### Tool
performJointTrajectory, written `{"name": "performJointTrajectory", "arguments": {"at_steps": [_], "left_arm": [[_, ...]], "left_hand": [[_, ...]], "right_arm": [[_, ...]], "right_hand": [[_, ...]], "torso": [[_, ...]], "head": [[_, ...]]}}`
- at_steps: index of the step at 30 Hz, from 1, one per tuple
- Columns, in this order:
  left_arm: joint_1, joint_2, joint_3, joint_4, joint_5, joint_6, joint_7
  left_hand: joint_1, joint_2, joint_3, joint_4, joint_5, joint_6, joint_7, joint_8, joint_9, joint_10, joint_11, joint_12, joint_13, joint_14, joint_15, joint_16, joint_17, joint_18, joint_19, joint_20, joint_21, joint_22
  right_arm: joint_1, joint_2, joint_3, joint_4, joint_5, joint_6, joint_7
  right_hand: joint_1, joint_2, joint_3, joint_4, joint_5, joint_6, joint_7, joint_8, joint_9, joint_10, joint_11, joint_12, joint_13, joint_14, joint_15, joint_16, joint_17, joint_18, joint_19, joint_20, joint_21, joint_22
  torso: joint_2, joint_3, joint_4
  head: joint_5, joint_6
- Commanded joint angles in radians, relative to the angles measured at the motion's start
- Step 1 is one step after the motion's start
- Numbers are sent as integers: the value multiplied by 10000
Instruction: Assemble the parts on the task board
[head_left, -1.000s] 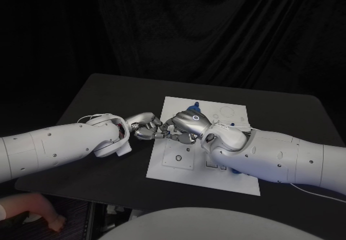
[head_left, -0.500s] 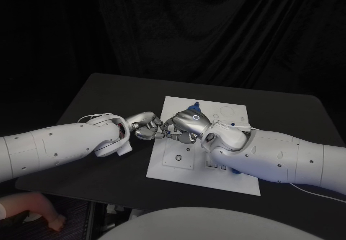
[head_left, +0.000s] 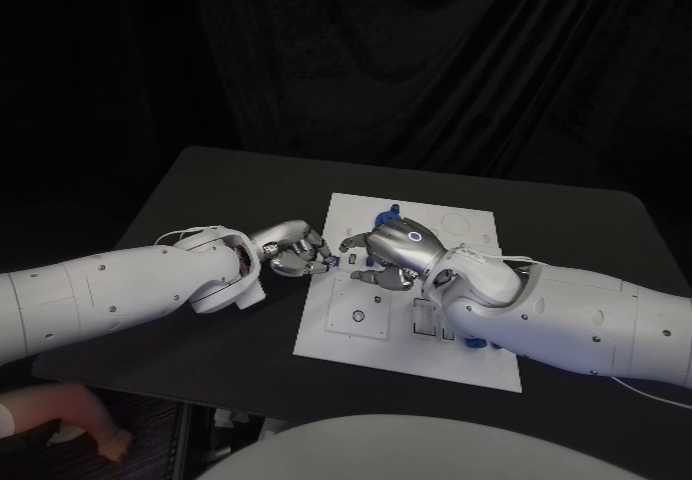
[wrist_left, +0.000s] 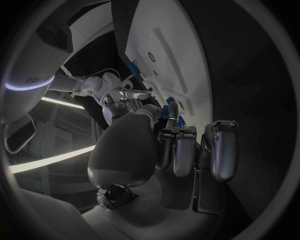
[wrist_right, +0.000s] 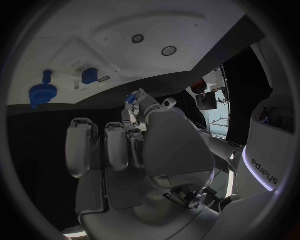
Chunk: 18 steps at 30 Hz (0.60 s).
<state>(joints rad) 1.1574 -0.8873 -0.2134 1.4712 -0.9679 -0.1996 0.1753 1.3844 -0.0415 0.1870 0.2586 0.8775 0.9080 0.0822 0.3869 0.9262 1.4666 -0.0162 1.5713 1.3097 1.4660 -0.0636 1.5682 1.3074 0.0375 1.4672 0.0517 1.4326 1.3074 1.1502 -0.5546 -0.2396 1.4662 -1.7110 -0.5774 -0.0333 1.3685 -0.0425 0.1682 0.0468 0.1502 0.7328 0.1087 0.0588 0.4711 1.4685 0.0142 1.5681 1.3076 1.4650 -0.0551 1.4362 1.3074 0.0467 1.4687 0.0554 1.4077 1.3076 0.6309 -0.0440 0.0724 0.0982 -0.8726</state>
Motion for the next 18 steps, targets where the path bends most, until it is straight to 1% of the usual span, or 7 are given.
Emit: {"name": "performJointTrajectory", "arguments": {"at_steps": [1, 3, 7, 10, 12, 14, 18], "left_arm": [[-12, 17, 8, 21, 24, -602, -122], [-12, 25, 8, 25, 24, -743, -184], [-7, 75, 11, 57, 24, -987, -472], [19, 142, 13, 97, 24, -1077, -833], [52, 186, 14, 121, 20, -1010, -1130], [111, 250, 15, 134, -66, -801, -1551], [392, 523, 16, 6, -466, -91, -2584]], "left_hand": [[73, -71, 270, -76, -356, 394, -349, -11, 45, 1042, -75, -5, 2611, 1048, -63, 26, 2634, -30, 255, -101, 49, 2180], [83, -118, 506, -76, -714, 416, -356, -53, 87, 1042, -79, -5, 2611, 1048, -82, 26, 2634, -35, 264, -103, 58, 2183], [53, -181, 754, -61, -985, 433, -354, -102, 136, 1042, -82, -5, 2611, 1048, -82, 26, 2634, -35, 270, -111, 60, 2183], [26, -290, 1383, -88, -2114, 430, -354, -236, 232, 1042, -78, -5, 2611, 1048, -95, 26, 2634, -36, 282, -117, 60, 2184], [-22, -359, 1595, -90, -2322, 455, -350, -273, 267, 1042, -77, -5, 2611, 1048, -85, 26, 2634, -31, 275, -116, 39, 2177], [-45, -375, 1681, -89, -2397, 464, -350, -291, 282, 1042, -76, -5, 2611, 1048, -83, 26, 2634, -28, 268, -115, 24, 2172], [-186, -429, 1966, -109, -3022, 484, -361, -381, 342, 1042, -79, -5, 2611, 1048, -89, 26, 2634, -21, 263, -113, -6, 2163]], "right_arm": [[204, -454, 35, 541, -174, -589, -262], [379, -837, 41, 927, -188, -666, -320], [741, -1643, 37, 1681, -203, -655, -459], [968, -2239, 15, 2160, -208, -628, -560], [1067, -2544, 0, 2381, -210, -614, -612], [1165, -2847, -20, 2576, -211, -598, -677], [1366, -3398, -60, 2810, -212, -485, -822]], "right_hand": [[-34, -59, 3, 69, -54, -70, 23, 27, -17, 1005, -42, 10, 2613, 669, -28, -56, 765, -62, 324, -39, -55, 2095], [-38, -63, -1, 73, -57, -73, 25, 28, -20, 990, -41, -3, 2598, 669, -28, -55, 766, -61, 322, -39, -60, 2094], [-49, -68, -8, 83, -57, -77, 29, 31, -24, 992, -38, -1, 2600, 669, -27, -57, 763, -58, 318, -38, -70, 2091], [-57, -62, -11, 95, -54, -72, 32, 38, -26, 1009, -37, 14, 2616, 668, -26, -59, 759, -57, 316, -37, -75, 2089], [-67, -51, -13, 112, -48, -59, 37, 49, -30, 1011, -34, 16, 2619, 666, -24, -64, 751, -58, 317, -36, -73, 2090], [-71, -30, -12, 139, -30, -4, 46, 77, -32, 1014, -27, 19, 2622, 664, -20, -72, 739, -55, 313, -32, -86, 2086], [-75, -11, -12, 168, -18, 58, 52, 100, -36, 998, -21, 4, 2606, 653, -15, -112, 684, -47, 298, -28, -124, 2074]], "torso": [[-3, 3, -3], [1, 4, 3], [1, 6, 0], [-1, 6, -4], [1, 6, -8], [-7, 19, -38], [-11, 34, -69]], "head": [[-51, 0], [-94, 0], [-147, 0], [-210, 0], [-240, 0], [-226, 0], [-272, 0]]}}
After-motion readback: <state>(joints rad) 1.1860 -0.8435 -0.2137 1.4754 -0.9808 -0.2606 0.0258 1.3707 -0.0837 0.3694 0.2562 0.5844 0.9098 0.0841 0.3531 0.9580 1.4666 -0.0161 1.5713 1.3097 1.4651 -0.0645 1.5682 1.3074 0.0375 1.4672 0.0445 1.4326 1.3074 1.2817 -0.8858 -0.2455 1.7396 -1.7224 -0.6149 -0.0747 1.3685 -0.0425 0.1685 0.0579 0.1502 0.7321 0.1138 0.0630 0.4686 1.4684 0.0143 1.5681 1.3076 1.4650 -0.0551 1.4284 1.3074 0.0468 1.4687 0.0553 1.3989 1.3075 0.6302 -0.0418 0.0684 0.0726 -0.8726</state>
